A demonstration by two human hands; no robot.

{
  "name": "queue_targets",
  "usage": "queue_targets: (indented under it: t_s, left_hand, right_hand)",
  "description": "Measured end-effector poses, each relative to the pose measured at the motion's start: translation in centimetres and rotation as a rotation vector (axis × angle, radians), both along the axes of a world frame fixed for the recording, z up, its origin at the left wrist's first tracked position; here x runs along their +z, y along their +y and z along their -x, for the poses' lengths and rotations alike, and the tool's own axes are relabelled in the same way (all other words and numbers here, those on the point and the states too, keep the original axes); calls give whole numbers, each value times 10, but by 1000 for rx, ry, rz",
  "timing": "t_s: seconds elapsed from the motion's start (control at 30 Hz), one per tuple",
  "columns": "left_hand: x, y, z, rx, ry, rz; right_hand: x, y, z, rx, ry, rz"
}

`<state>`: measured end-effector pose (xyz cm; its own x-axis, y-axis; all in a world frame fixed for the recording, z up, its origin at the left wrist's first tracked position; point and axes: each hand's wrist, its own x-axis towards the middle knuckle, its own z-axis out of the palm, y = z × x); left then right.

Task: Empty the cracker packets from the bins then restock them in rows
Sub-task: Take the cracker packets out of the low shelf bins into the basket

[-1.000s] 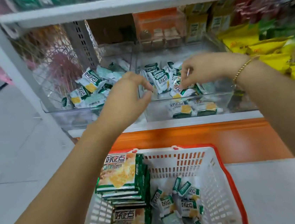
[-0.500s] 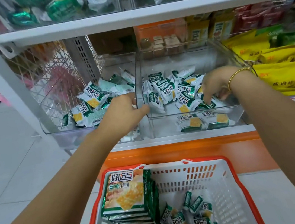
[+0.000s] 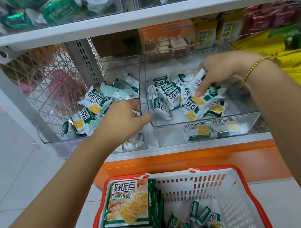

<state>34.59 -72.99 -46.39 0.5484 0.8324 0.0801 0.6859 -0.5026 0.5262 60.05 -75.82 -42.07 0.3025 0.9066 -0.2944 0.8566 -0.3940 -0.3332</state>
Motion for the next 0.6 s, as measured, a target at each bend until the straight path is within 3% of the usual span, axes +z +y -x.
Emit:
queue_targets:
  t_s: [0.1,0.3,0.4,0.5,0.6]
  left_hand:
    - [0,1,-1,-16,-12,2]
    - [8,11,13,-45,45,88]
    - [16,34,28,73,-14,134]
    - [18,63,37,290,-28,-20]
    - [13,89,38,355,64,-23]
  right_hand:
    - [-14,5,11,-17,150,-56]
    - [-51,8,3,-32,70,-65]
    - [-53,7,0,-11,81,-24]
    - [-55,9,-3,30,87,34]
    - [-57,9,-5,17,112,60]
